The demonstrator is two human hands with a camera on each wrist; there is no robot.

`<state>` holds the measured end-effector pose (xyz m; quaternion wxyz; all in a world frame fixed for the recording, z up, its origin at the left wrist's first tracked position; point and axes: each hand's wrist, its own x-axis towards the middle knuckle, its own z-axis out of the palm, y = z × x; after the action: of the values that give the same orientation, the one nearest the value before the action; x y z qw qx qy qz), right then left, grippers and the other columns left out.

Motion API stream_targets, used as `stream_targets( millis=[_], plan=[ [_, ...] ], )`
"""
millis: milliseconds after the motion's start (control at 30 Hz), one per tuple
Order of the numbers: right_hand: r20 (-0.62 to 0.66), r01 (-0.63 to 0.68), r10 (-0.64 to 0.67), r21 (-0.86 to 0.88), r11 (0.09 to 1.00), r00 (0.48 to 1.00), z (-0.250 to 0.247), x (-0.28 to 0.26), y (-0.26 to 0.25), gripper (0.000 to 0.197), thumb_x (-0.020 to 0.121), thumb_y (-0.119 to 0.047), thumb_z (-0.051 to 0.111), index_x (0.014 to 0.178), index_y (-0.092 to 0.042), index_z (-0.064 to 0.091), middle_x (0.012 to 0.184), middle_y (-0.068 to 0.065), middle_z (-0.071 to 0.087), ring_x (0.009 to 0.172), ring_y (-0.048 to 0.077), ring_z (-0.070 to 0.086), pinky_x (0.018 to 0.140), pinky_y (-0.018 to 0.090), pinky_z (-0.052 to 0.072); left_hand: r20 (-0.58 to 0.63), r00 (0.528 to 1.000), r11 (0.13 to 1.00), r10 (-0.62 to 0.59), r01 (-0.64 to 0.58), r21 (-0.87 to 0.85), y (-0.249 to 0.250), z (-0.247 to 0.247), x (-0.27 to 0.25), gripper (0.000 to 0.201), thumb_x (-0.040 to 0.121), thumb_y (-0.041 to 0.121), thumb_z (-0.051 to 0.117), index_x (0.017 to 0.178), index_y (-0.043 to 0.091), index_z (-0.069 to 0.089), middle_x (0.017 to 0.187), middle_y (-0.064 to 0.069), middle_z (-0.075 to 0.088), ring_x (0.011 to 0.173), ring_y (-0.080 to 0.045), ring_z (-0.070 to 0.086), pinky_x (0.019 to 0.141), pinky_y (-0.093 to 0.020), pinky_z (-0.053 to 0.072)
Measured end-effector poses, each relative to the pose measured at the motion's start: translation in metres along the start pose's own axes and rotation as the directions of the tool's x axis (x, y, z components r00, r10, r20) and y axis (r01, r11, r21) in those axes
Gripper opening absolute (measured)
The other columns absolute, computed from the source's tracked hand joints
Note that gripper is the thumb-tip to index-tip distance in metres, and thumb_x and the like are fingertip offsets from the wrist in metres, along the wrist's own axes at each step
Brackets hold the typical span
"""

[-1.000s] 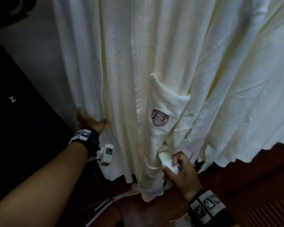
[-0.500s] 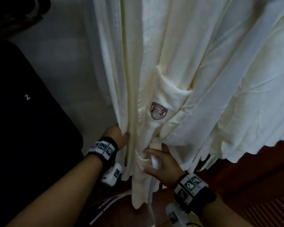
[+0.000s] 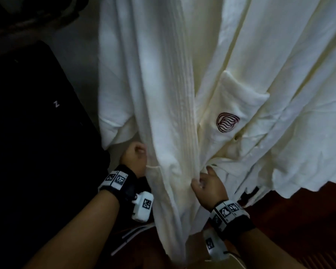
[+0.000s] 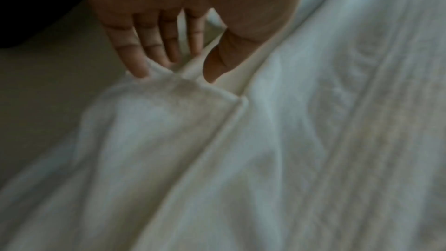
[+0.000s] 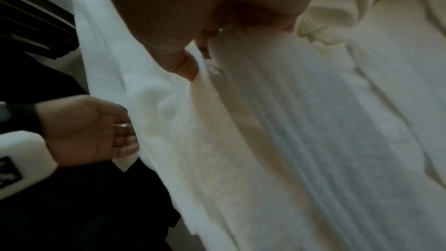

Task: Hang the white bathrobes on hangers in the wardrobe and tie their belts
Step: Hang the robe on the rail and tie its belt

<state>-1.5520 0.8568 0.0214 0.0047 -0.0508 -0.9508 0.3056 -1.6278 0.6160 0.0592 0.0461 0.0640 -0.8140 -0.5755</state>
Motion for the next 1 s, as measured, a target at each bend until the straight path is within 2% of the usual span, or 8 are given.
stream_targets(
  millis=[167,367,500,567,667,800,933,1000],
  plan=[
    [0.073,0.055,-0.058,0.042,0.998,0.996,-0.007,-0.003,0.016,0.035,0.084,-0.044,0.052,0.094,-0.017,0.072,0.138,0.009,0.048,0.123,0.023,0.050,0.087,0.027,0.047,0.153,0.968,0.970,-0.199,0.217,-0.112,-0.004,0.008,0.023,0.137,0.032,0.043,0.084,0.148,0.017,0.016,0.132,0.000,0.044,0.115,-0.019,0.049,0.094,-0.037,0.045],
    [-0.277,0.037,0.031,0.235,0.971,0.960,-0.018,-0.018,0.018,0.028,0.079,-0.024,0.077,0.067,-0.024,0.052,0.080,-0.003,0.053,0.077,0.003,0.053,0.071,0.024,0.037,0.241,0.968,0.930,-0.074,-0.020,0.367,0.023,0.039,0.017,0.061,0.076,0.047,0.066,0.124,0.010,0.058,0.123,-0.011,0.061,0.116,-0.027,0.057,0.086,-0.025,0.043],
    [-0.144,0.132,-0.104,0.202,0.970,0.984,-0.010,-0.027,0.006,0.017,0.078,-0.026,0.076,0.085,-0.034,0.062,0.106,0.000,0.054,0.103,0.011,0.053,0.088,0.003,0.030,0.141,0.985,0.891,-0.105,0.030,0.453,0.038,0.052,-0.008,0.042,0.084,0.038,0.063,0.118,0.014,0.061,0.114,-0.009,0.066,0.104,-0.030,0.062,0.084,-0.030,0.050],
    [0.040,0.087,-0.095,0.173,0.981,0.995,-0.007,-0.026,-0.004,0.045,0.069,-0.045,0.081,0.108,-0.031,0.064,0.123,-0.003,0.037,0.107,0.004,0.041,0.091,0.003,0.030,0.216,0.975,0.895,-0.060,-0.043,0.444,0.049,0.060,-0.023,0.043,0.082,0.040,0.063,0.118,0.016,0.063,0.112,-0.006,0.068,0.101,-0.027,0.065,0.083,-0.031,0.053],
    [0.006,0.009,-0.010,0.132,0.991,1.000,-0.008,-0.015,-0.019,0.064,0.067,-0.064,0.071,0.118,-0.028,0.062,0.124,0.001,0.039,0.103,0.013,0.049,0.087,0.020,0.042,0.465,0.885,0.944,0.024,-0.173,0.280,0.067,0.065,-0.040,0.039,0.075,0.033,0.067,0.109,0.012,0.065,0.105,-0.009,0.069,0.098,-0.025,0.065,0.086,-0.037,0.054],
    [-0.060,-0.020,0.022,0.027,0.999,0.998,-0.017,0.004,-0.020,0.042,0.086,-0.045,0.054,0.121,-0.023,0.065,0.131,0.015,0.051,0.114,0.030,0.054,0.093,0.029,0.043,0.646,0.763,0.961,-0.004,0.183,-0.209,0.060,0.048,-0.030,0.035,0.074,0.001,0.062,0.109,0.004,0.063,0.094,-0.014,0.070,0.089,-0.021,0.068,0.081,-0.031,0.053],
    [-0.007,-0.052,0.052,0.085,0.995,0.999,-0.023,0.011,-0.011,0.035,0.092,-0.027,0.053,0.123,-0.018,0.064,0.143,0.013,0.046,0.133,0.028,0.041,0.106,0.031,0.035,0.296,0.933,0.916,-0.203,0.288,-0.278,0.026,0.034,-0.002,0.028,0.088,-0.012,0.034,0.087,0.005,0.056,0.071,-0.007,0.057,0.063,-0.024,0.058,0.045,-0.016,0.044],
    [-0.008,-0.077,0.080,0.220,0.972,0.997,-0.024,0.011,-0.005,0.044,0.086,-0.030,0.052,0.126,-0.016,0.062,0.141,0.011,0.051,0.134,0.027,0.042,0.112,0.036,0.034,0.166,0.974,0.988,-0.155,0.153,0.020,0.002,0.034,0.004,0.029,0.085,-0.010,0.047,0.106,0.008,0.054,0.098,-0.005,0.057,0.089,-0.024,0.056,0.064,-0.014,0.049]
  ],
)
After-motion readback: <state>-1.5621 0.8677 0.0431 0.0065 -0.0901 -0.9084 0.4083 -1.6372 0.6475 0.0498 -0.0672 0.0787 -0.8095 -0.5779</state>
